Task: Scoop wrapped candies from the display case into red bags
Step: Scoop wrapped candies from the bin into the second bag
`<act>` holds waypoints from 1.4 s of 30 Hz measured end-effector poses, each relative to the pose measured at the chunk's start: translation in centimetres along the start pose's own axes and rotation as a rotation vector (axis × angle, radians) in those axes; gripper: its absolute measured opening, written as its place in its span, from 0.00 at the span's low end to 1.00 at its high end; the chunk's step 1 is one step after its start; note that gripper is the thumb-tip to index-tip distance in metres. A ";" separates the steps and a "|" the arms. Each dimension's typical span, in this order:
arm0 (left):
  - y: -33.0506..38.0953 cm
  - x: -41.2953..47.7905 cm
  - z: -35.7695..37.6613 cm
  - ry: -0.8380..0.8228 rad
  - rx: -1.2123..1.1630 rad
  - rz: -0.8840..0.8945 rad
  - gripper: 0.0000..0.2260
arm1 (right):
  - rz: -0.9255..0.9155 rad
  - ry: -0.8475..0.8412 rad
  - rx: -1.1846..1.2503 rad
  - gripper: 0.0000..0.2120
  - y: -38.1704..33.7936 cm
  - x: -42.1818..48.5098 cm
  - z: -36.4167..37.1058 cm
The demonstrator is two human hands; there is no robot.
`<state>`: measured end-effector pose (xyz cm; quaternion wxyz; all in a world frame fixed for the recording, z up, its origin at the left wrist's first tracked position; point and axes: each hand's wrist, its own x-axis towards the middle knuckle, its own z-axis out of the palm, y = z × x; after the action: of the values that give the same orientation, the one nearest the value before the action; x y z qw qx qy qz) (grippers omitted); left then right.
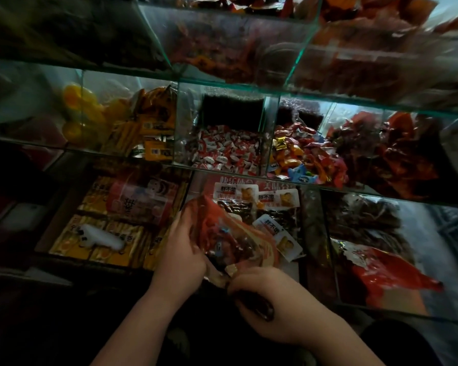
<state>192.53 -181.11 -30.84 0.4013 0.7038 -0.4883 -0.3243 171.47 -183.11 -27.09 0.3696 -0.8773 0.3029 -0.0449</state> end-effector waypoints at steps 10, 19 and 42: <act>-1.0 0.3 -0.2 -0.031 0.106 0.026 0.40 | 0.107 0.265 0.018 0.13 1.7 1.0 1.0; -1.7 -0.6 -0.1 -0.077 0.042 0.021 0.42 | 0.196 0.213 0.117 0.11 3.7 5.2 3.5; -2.3 -1.3 -0.2 -0.074 0.012 -0.048 0.37 | 0.745 0.757 1.114 0.04 4.0 6.9 1.9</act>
<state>193.28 -179.38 -32.65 0.3710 0.7052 -0.4876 -0.3568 175.62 -188.03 -32.14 0.6189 -0.3265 0.6167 -0.3606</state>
